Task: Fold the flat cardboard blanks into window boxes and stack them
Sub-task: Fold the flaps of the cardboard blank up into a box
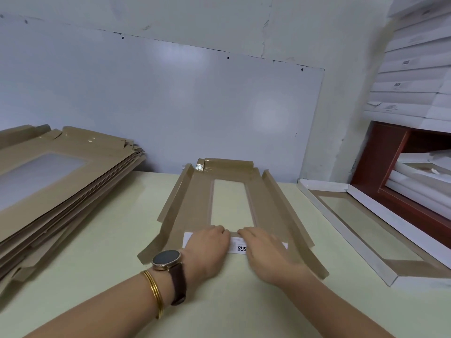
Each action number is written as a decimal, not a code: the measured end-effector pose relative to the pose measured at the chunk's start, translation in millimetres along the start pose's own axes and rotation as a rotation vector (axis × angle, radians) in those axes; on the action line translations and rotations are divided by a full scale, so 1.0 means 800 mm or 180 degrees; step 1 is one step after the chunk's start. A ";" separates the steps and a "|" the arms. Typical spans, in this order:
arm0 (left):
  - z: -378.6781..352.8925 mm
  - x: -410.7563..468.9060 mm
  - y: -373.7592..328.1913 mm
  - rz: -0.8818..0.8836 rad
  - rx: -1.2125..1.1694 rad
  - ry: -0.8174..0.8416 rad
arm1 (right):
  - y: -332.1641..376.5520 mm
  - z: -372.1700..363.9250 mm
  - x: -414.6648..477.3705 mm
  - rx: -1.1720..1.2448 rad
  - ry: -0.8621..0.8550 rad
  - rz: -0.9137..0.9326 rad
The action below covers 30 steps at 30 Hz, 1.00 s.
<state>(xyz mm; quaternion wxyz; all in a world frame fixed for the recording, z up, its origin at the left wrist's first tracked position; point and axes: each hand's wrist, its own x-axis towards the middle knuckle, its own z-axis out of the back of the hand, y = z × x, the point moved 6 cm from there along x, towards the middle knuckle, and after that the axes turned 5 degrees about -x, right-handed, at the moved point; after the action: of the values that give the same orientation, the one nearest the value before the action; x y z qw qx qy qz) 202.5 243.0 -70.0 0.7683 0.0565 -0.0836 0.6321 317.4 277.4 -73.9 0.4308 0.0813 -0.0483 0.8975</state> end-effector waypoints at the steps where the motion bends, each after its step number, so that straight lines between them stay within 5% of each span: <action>1: -0.005 0.002 -0.001 -0.0031 -0.0123 -0.0070 | 0.009 -0.005 0.001 0.0047 -0.0071 0.0053; 13: -0.057 0.015 0.024 0.0299 -0.0422 0.0705 | 0.017 -0.043 0.012 0.0489 0.0970 -0.0126; 30: -0.059 0.012 0.055 0.0847 -0.0609 0.1087 | -0.086 -0.042 -0.001 0.0180 0.1280 -0.0545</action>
<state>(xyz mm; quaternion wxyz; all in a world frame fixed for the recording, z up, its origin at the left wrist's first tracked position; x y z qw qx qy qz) 163.5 269.6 -115.1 0.6831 -0.1359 -0.0186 0.7174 367.9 325.4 -106.2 0.5039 -0.0834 0.0709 0.8568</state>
